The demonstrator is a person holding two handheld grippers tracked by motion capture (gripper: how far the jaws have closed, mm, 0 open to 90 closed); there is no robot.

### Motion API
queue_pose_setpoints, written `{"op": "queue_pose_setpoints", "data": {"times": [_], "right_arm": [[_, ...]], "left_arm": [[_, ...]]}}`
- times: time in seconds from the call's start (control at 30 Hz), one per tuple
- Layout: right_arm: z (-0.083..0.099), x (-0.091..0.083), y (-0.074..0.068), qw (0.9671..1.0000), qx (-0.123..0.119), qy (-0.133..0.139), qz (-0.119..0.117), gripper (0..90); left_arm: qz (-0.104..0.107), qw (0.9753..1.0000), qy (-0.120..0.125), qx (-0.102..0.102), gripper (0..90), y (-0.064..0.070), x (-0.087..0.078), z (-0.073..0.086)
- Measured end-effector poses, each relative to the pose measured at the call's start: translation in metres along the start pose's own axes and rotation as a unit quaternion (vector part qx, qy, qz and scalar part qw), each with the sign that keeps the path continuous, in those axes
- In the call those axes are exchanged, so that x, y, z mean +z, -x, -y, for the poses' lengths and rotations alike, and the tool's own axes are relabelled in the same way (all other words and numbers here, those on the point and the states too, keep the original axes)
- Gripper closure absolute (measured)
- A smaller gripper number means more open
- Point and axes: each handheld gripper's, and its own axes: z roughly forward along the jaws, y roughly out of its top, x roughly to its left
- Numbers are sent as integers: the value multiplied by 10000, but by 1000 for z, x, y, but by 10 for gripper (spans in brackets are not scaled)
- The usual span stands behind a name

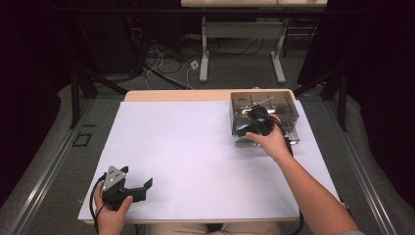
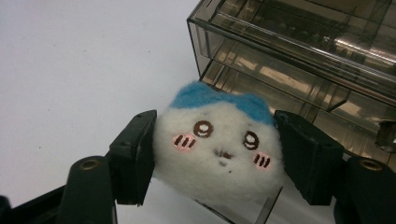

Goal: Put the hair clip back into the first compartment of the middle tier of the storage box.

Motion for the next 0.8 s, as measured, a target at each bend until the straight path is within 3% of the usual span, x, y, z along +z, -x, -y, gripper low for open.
{"op": "queue_pose_setpoints", "data": {"times": [0.43, 0.8], "right_arm": [[-1, 5, 2, 10000, 65, -45, 30, 261], [0, -3, 5, 9998, 100, 136, 42, 242]], "left_arm": [[-21, 10000, 14, -45, 3, -1, 0, 0], [-24, 10000, 16, -84, 3, -1, 1, 0]]}}
